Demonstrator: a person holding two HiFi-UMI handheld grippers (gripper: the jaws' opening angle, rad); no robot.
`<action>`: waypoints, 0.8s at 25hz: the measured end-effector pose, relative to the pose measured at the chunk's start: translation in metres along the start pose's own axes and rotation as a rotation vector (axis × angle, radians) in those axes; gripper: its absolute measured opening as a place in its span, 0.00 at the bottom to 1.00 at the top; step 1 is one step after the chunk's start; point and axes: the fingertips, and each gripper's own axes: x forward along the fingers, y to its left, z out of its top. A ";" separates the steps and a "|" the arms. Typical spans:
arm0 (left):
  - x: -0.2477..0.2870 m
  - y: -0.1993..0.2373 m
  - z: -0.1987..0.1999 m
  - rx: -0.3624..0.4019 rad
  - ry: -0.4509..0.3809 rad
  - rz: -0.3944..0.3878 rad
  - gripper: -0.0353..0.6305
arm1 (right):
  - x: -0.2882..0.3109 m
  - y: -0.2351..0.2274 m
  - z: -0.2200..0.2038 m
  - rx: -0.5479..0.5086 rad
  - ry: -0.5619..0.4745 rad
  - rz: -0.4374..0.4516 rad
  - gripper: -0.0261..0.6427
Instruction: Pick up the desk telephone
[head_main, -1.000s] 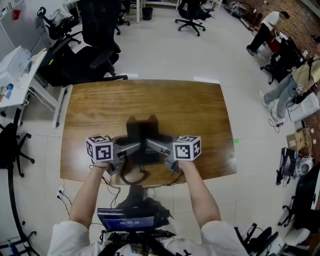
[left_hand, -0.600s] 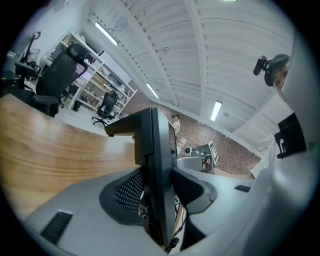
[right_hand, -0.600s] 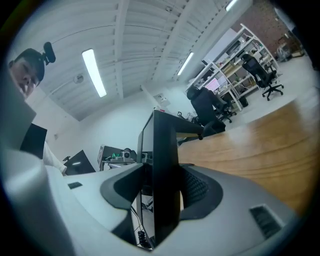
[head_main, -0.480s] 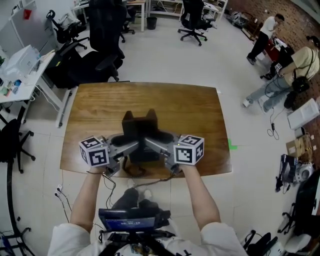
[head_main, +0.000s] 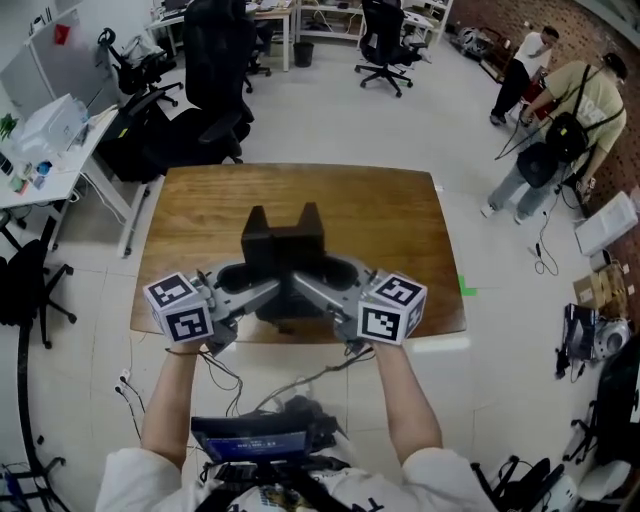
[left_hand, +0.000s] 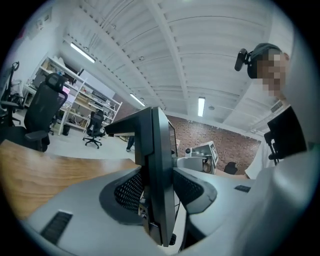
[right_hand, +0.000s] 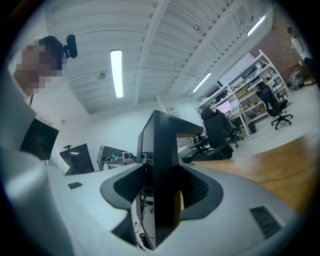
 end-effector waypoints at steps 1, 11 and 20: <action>-0.004 -0.006 0.002 0.013 0.003 -0.004 0.32 | -0.001 0.007 0.001 -0.008 -0.006 -0.004 0.37; -0.050 -0.063 0.011 0.076 -0.016 -0.048 0.32 | -0.012 0.080 -0.001 -0.070 -0.050 -0.035 0.37; -0.084 -0.092 0.020 0.120 -0.057 -0.069 0.32 | -0.010 0.124 0.001 -0.107 -0.102 -0.044 0.37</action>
